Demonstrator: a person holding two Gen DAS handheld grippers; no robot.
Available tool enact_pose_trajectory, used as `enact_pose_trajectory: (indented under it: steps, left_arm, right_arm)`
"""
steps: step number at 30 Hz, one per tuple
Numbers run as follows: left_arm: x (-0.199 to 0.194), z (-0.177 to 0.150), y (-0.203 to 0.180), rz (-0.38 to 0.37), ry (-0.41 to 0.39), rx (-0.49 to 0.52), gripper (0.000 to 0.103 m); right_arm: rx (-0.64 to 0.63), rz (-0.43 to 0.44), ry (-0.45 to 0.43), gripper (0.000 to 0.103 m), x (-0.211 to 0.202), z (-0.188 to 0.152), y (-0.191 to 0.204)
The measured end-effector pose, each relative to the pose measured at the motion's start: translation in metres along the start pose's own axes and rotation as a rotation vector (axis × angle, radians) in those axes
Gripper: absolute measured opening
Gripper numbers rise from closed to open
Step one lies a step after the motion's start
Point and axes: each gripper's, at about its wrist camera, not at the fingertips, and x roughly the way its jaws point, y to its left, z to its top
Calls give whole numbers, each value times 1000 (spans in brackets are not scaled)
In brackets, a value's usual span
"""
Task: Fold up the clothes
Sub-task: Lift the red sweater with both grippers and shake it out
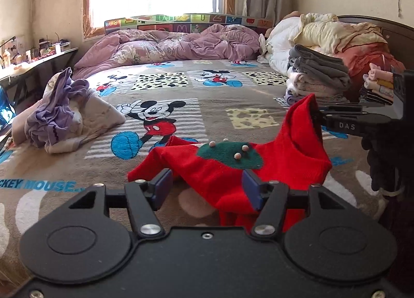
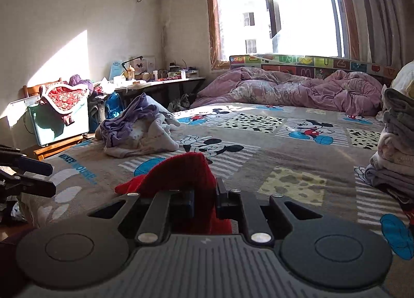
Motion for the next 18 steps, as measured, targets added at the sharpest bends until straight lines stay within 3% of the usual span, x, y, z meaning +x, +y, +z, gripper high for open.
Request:
enact_pose_trajectory:
  steps: [2, 8, 9, 10, 12, 15, 18]
  left_arm:
    - [0, -5, -14, -77, 9, 40, 65]
    - [37, -25, -72, -85, 95, 191, 71]
    - [44, -27, -76, -43, 101, 198, 64]
    - [51, -30, -80, -2, 102, 204, 39]
    - [57, -31, -78, 45, 96, 194, 12]
    - [43, -20, -64, 92, 18, 150, 8]
    - [28, 3, -57, 136, -65, 176, 7]
  right_arm:
    - [13, 4, 6, 16, 0, 2, 2]
    - [18, 25, 22, 16, -1, 9, 9]
    - [17, 29, 20, 16, -3, 10, 10]
    - [22, 34, 14, 16, -6, 11, 11]
    - [35, 40, 3, 16, -13, 12, 12]
    - [53, 26, -28, 16, -26, 15, 9]
    - [64, 14, -67, 16, -42, 22, 6]
